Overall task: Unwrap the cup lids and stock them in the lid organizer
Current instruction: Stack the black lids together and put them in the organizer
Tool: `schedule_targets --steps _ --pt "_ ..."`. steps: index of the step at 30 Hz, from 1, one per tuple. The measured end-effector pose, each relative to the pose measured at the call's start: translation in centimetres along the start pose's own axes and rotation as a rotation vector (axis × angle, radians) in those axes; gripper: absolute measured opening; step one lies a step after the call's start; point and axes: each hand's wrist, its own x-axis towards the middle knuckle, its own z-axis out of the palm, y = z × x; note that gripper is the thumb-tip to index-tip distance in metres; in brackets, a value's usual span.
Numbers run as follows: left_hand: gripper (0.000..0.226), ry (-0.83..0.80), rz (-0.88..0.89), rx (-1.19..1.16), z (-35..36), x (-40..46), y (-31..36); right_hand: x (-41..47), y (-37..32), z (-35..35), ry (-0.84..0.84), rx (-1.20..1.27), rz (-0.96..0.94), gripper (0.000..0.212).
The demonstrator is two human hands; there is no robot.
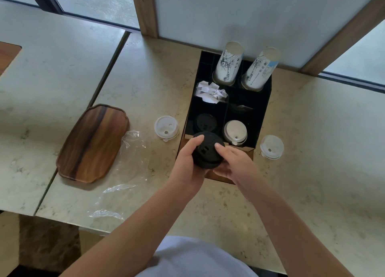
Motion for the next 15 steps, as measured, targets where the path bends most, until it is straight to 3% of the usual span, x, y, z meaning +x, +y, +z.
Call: schedule_targets --steps 2,5,9,11,15 --pt "0.041 0.006 -0.005 0.041 -0.4 1.4 0.7 1.4 -0.5 -0.6 0.043 0.083 0.028 0.018" --pt "0.040 0.125 0.026 0.077 -1.2 3.5 1.3 3.6 -1.1 -1.5 0.104 0.174 0.043 0.024" --pt "0.040 0.205 0.047 0.226 -1.5 5.4 1.7 6.2 -1.4 -2.0 0.172 0.115 0.024 0.024" --pt "0.039 0.227 0.055 0.381 -1.5 6.2 1.6 7.5 -1.5 -2.2 0.212 -0.043 -0.022 0.020" --pt "0.046 0.328 0.124 0.534 -0.9 8.1 1.1 10.4 -2.4 -2.3 0.319 -0.682 -0.304 0.037"
